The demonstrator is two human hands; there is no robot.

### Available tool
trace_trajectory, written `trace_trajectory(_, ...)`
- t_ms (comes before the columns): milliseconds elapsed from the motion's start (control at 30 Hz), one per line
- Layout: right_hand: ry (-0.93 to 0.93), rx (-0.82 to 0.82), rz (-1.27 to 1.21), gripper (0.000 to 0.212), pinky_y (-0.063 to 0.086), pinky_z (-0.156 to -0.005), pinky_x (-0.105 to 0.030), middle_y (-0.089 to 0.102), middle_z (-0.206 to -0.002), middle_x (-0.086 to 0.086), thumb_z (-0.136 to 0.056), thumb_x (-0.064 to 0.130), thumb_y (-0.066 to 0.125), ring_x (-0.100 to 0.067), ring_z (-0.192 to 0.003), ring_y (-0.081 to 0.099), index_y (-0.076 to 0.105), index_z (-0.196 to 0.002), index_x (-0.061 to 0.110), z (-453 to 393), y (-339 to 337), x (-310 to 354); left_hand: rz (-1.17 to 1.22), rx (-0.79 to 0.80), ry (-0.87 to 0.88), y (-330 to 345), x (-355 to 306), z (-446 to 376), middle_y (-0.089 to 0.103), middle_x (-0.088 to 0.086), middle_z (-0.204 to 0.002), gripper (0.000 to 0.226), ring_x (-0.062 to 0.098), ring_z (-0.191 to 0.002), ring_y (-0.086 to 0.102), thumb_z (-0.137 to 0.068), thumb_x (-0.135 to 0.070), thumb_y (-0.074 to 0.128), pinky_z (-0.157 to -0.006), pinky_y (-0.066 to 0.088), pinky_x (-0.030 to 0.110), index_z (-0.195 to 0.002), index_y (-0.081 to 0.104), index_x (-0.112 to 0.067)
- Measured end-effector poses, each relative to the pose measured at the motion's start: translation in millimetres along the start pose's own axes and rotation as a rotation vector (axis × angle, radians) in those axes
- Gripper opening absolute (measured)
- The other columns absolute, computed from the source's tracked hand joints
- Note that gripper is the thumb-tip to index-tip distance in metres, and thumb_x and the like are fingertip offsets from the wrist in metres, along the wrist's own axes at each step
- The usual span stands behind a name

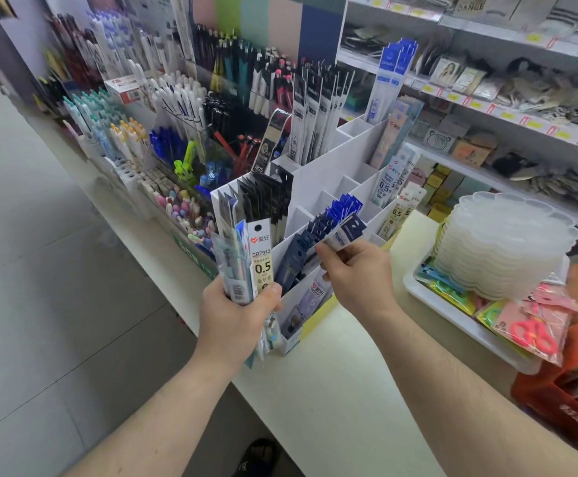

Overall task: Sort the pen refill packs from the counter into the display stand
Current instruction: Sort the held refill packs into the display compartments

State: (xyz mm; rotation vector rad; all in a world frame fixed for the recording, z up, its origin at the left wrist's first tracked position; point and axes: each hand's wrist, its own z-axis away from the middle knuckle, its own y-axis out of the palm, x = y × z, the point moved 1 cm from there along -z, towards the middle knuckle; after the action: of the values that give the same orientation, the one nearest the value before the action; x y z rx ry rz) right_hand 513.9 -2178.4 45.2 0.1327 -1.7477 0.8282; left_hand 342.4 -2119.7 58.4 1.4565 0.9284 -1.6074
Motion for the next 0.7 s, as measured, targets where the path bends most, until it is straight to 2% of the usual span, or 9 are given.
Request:
trace_trajectory(167,-0.062,0.025,0.051,0.019,0.056,-0.073,-0.047,0.072,-0.077,-0.005,-0.091,0.028,0.07,-0.027,-0.074,0.066,0.075,-0.092,0.009,-0.7,3.9,2.2,0.01,0.002,-0.011,-1.5,2.4,-3.9,0.074,-0.003,-0.077,0.02,0.011,-0.068,0.072,-0.085,-0.001,0.071,-0.056,0.055,0.019,-0.094,0.068,-0.018)
trace_trajectory(300,-0.094,0.124,0.276,0.024,0.055,-0.071,-0.042,0.072,-0.079,-0.007,-0.094,0.032,0.065,-0.03,-0.076,0.064,0.073,-0.093,0.009,-5.7,8.4,-1.3,0.009,0.009,-0.007,-1.9,3.9,-5.5,0.073,0.0,-0.083,0.018,0.012,-0.068,0.072,-0.085,-0.001,0.071,-0.056,0.055,0.02,-0.099,0.069,-0.012)
trace_trajectory(400,-0.087,0.226,0.48,0.026,0.053,-0.068,-0.038,0.069,-0.08,-0.006,-0.095,0.036,0.059,-0.031,-0.077,0.061,0.07,-0.089,0.013,-7.2,13.5,-3.4,0.014,0.016,-0.008,-2.7,5.6,-7.0,0.073,-0.003,-0.079,0.018,0.013,-0.068,0.072,-0.085,-0.001,0.071,-0.057,0.055,0.021,-0.099,0.069,-0.012)
trace_trajectory(567,-0.02,0.313,0.559,0.021,0.045,-0.062,-0.032,0.059,-0.072,-0.004,-0.093,0.024,0.056,-0.031,-0.074,0.056,0.056,-0.073,0.017,-9.7,24.6,-1.8,-0.019,0.041,0.014,-0.7,7.1,-10.9,0.073,-0.002,-0.071,0.012,0.013,-0.071,0.072,-0.085,-0.002,0.071,-0.061,0.055,0.02,-0.09,0.069,-0.013)
trace_trajectory(633,0.008,0.363,0.567,0.024,0.047,-0.062,-0.032,0.059,-0.071,-0.004,-0.092,0.019,0.053,-0.03,-0.074,0.057,0.054,-0.069,0.019,-8.0,27.1,-1.4,-0.028,0.051,0.025,1.2,7.4,-12.5,0.073,-0.005,-0.071,0.011,0.012,-0.074,0.072,-0.085,-0.003,0.071,-0.061,0.055,0.018,-0.089,0.069,-0.014)
trace_trajectory(700,0.043,0.417,0.545,0.023,0.055,-0.067,-0.036,0.065,-0.075,-0.006,-0.092,0.017,0.049,-0.03,-0.076,0.062,0.06,-0.072,0.015,-7.4,28.6,-3.6,-0.029,0.058,0.026,3.4,7.5,-13.9,0.073,-0.007,-0.072,0.012,0.012,-0.077,0.072,-0.084,-0.005,0.072,-0.062,0.054,0.017,-0.092,0.07,-0.014)
